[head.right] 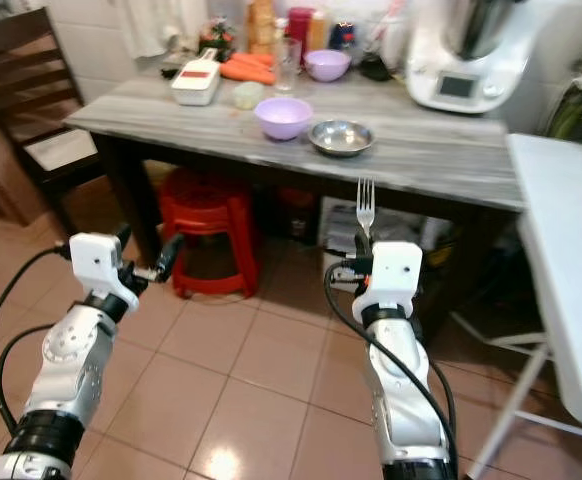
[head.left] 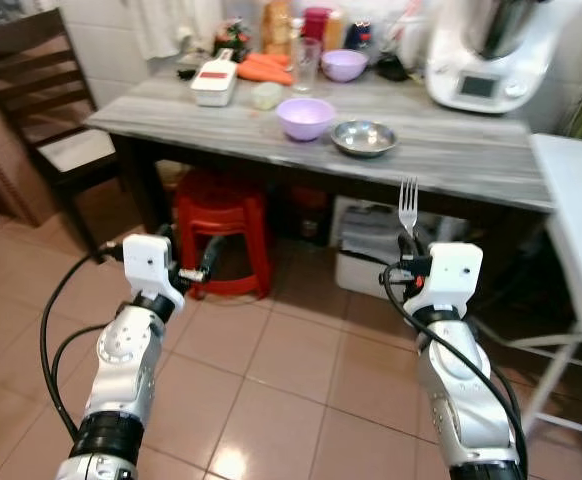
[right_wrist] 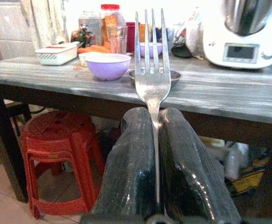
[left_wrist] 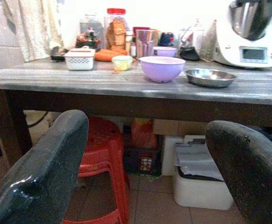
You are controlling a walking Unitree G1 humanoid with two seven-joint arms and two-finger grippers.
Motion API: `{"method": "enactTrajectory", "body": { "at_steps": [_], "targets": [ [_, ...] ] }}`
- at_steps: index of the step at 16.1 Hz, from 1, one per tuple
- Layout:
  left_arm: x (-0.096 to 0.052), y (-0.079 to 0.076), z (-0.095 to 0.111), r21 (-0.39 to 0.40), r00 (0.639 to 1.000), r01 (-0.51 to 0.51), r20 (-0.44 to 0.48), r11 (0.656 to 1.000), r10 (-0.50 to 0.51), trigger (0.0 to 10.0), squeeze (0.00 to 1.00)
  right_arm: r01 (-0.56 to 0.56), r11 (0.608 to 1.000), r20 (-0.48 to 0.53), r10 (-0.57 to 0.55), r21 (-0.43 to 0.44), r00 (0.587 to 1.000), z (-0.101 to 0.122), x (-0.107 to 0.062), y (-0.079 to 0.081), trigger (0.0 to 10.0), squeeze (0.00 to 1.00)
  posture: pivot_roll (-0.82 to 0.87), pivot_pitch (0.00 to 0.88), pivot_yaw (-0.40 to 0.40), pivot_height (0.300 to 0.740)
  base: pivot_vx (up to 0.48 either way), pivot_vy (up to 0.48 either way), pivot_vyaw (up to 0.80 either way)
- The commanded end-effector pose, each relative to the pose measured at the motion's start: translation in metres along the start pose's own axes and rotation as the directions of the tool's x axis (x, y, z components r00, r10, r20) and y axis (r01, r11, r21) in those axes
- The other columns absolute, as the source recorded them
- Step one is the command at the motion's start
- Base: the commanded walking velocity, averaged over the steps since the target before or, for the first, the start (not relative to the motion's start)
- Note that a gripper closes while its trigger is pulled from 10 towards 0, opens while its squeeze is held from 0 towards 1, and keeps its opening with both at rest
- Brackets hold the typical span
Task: Setting the table
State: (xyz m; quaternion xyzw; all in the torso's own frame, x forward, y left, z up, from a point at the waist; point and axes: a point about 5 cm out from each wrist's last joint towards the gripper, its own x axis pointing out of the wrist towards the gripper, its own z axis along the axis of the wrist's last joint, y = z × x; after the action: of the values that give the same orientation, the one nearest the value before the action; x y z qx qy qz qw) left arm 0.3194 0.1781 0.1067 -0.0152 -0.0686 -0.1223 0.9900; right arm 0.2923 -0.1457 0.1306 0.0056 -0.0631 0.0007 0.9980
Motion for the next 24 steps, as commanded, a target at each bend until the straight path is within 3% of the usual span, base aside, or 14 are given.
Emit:
{"method": "enactTrajectory", "body": {
  "at_steps": [1,11,20,24],
  "targets": [
    [0.004,-0.008,0.002,0.001,1.0,0.028,0.01,1.0,-0.028,10.0,0.0,0.028,1.0,0.01,-0.028,-0.007,1.0,0.002,0.0,-0.009,10.0,0.0,-0.01,0.0,-0.016,0.74,0.36,0.0,0.0],
    [0.008,-0.014,0.002,0.0,0.999,0.048,0.013,0.999,-0.048,10.0,0.0,0.042,0.999,0.002,-0.042,0.012,0.999,0.0,0.001,-0.01,10.0,0.0,-0.01,0.0,-0.016,0.74,0.361,0.0,0.0],
    [0.011,-0.019,0.002,-0.007,0.997,0.071,0.015,0.997,-0.071,10.0,0.0,0.05,0.999,0.006,-0.05,0.02,0.999,-0.001,0.002,-0.01,10.0,0.0,-0.01,0.0,-0.008,0.74,0.362,0.0,-0.71],
    [0.01,-0.02,0.001,-0.01,0.998,0.068,0.016,0.998,-0.068,10.0,0.0,0.044,0.999,0.0,-0.044,0.019,0.999,-0.003,0.001,-0.008,10.0,0.0,-0.01,0.0,-0.01,0.74,0.36,0.0,0.0]
  ]
}}
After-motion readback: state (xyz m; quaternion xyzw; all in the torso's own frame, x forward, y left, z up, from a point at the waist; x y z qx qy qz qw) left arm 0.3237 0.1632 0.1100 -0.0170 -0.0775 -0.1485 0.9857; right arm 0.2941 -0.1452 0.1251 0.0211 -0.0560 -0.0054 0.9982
